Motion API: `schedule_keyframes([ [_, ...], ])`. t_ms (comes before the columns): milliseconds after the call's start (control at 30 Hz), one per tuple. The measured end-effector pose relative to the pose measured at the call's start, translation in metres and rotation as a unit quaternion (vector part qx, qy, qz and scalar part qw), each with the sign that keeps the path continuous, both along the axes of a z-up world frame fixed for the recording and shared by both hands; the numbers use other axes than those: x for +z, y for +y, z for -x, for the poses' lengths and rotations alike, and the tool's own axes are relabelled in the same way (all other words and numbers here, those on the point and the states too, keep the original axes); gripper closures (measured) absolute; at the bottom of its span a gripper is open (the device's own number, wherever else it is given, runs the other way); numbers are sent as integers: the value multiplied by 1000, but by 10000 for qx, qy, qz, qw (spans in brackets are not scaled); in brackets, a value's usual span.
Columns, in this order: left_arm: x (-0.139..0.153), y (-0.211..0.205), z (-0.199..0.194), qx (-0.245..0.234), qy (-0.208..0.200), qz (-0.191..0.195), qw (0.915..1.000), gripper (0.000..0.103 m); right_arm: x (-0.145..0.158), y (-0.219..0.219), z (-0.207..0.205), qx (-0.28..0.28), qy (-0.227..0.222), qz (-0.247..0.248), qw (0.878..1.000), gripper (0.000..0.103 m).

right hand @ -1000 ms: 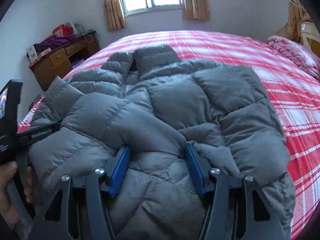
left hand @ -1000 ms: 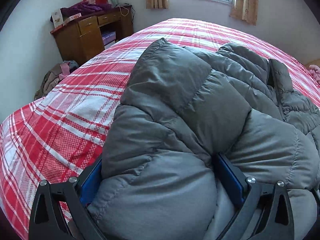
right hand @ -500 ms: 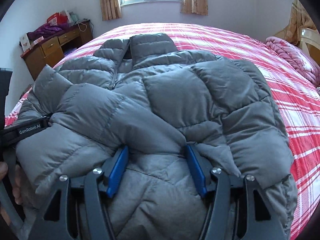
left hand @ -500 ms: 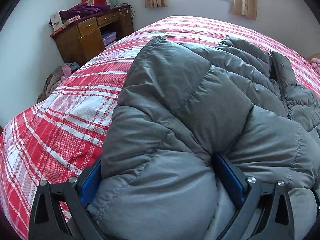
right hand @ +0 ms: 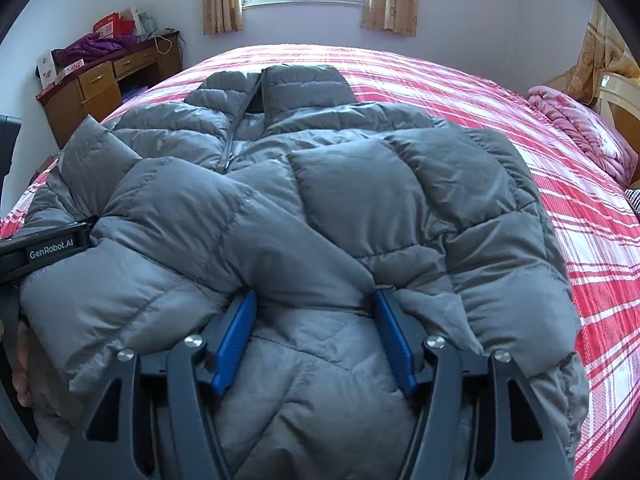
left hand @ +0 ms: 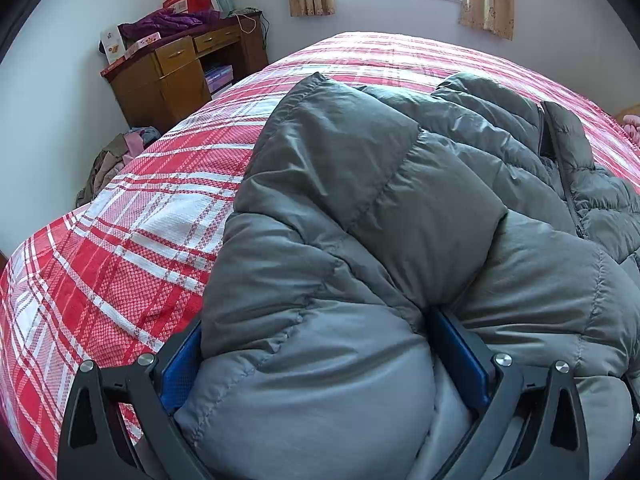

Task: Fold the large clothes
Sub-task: 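Press both tools onto the folded jacket to smooth it flat, then lift both tools to the jacket hem and close on it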

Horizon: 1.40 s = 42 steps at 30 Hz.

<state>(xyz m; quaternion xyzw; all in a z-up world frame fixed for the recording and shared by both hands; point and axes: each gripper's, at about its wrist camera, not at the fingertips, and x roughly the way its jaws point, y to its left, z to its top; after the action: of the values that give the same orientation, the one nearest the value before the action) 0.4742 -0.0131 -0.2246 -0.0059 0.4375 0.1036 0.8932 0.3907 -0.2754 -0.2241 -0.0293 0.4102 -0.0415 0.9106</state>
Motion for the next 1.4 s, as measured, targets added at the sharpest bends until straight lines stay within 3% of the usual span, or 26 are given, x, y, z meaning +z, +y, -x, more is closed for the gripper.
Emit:
schedule_keyframes([
  [267, 14, 4, 4, 50, 170, 23, 9998, 1, 3, -2, -1, 49, 32, -84, 9999, 39],
  [333, 36, 7, 13, -132, -59, 230, 9996, 1, 13, -8, 2, 148, 38, -269, 9995, 39],
  [433, 80, 4, 15, -440, -704, 240, 9963, 1, 48, -25, 12, -34, -405, -454, 9981, 22],
  [533, 93, 3, -18, -488, -740, 212, 9958, 1, 71, -35, -5, -165, -564, -319, 9978, 21],
  [600, 81, 7, -44, -322, -593, 146, 9976, 1, 74, -42, -25, -271, -575, -339, 9974, 22],
  [733, 29, 12, -75, -195, 159, 242, 9994, 1, 58, -43, -57, -268, -414, -227, 9985, 22],
  [833, 8, 13, -78, -213, 164, 213, 9994, 1, 37, -44, -70, -284, -205, -171, 9992, 22],
  [967, 3, 16, -72, -170, -16, 270, 9995, 1, 18, -42, -72, -248, -156, -40, 9996, 21],
  [1400, 3, 16, -76, -277, 104, 221, 9993, 1, 8, -46, -72, -284, 68, -108, 9995, 19],
])
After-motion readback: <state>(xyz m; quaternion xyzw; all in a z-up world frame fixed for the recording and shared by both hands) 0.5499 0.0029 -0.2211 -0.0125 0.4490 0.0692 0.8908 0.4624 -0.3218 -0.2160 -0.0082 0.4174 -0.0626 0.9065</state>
